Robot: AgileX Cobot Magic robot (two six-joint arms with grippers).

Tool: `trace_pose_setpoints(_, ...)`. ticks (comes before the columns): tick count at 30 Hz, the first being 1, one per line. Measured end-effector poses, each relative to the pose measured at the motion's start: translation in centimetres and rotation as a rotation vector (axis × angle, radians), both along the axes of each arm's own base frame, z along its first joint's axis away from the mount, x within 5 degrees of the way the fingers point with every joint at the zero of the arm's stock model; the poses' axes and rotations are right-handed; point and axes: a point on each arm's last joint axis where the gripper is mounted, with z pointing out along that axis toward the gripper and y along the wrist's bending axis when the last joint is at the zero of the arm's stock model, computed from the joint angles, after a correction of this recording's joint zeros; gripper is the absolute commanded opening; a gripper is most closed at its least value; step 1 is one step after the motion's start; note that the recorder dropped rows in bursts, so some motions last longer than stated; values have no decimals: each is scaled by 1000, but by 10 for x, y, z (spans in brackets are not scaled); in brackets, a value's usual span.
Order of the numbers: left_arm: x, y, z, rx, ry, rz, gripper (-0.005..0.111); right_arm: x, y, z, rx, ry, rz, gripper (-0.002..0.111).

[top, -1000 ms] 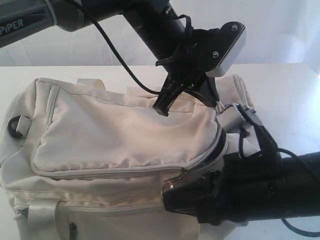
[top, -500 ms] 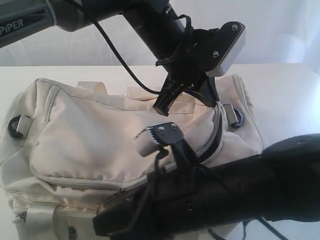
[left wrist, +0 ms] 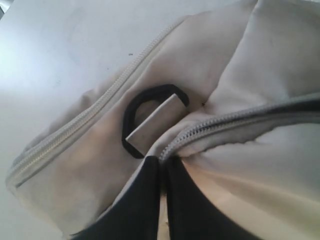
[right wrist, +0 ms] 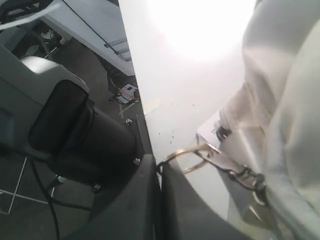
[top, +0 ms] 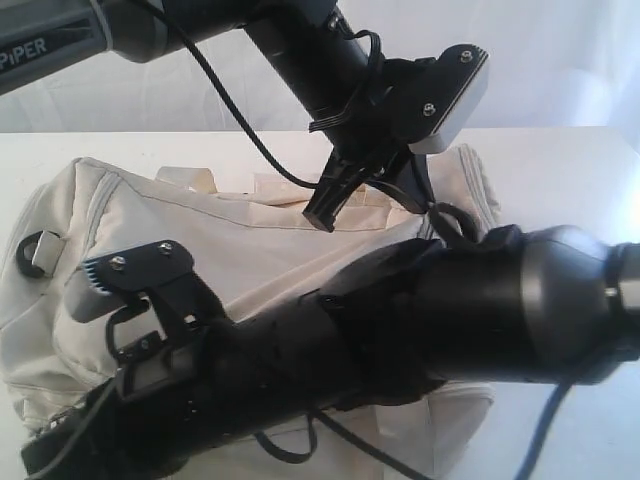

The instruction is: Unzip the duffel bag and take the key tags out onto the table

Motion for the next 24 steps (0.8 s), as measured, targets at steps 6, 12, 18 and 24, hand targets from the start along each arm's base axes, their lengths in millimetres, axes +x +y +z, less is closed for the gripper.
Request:
trace_pose_setpoints(6,2,2,0,1,-1,5,0,4,22,0,13,-15,27,0)
trace_pose_setpoints(12,2,2,0,1,2,10,0,4,24,-1,11,-4,34,17)
trace_pose_setpoints(18,3,2,1,-11,1,28,10,-1,13,9,-3,35,159,72)
trace_pose_setpoints(24,5,2,4,-29,-12,64,44,1,-32,35,-100,149,253,67)
